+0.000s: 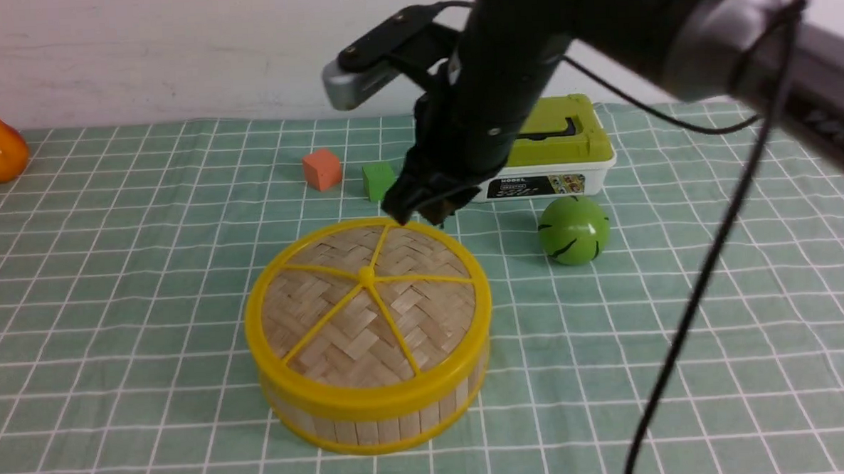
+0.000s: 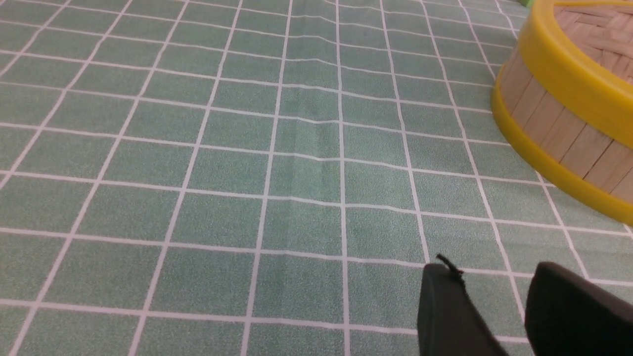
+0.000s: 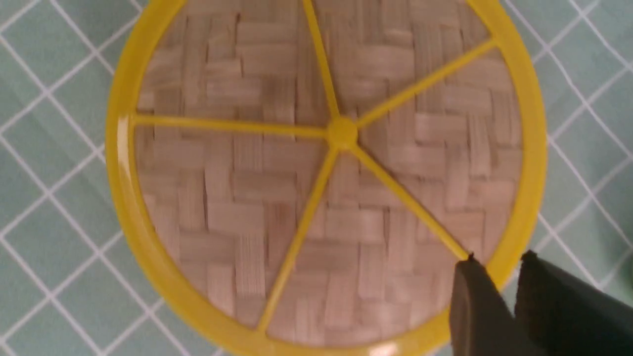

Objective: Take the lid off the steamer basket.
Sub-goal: Use the right arm to lift the lid of the steamer, then use the right arm to place the steamer lid on the table

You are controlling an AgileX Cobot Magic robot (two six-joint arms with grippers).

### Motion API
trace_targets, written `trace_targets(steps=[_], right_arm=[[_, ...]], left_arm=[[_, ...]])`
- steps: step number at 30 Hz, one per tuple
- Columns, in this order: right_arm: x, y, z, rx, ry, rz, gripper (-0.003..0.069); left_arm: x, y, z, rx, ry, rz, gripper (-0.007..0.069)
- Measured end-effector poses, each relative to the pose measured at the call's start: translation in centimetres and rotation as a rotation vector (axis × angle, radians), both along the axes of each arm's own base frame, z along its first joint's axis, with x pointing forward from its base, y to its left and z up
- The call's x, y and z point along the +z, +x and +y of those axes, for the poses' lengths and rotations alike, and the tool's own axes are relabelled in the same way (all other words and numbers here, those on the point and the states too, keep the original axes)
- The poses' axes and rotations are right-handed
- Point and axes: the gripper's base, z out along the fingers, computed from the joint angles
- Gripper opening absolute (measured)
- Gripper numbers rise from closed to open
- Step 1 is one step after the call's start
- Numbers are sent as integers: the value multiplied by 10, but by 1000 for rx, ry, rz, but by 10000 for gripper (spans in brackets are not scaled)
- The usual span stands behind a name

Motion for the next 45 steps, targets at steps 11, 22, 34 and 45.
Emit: trace_targets(steps=[11,22,34,45], right_arm=[[-72,30,42,8,52,70,507],[-74,28,46,12,87,109,229],[-25,17,29,23,40,24,79],[75,-46,-64,-59,33,-116,79]], left_arm=[[0,0,0,0,0,0,239],[0,0,0,0,0,0,239],[0,0,0,0,0,0,239],[0,0,0,0,0,0,239]])
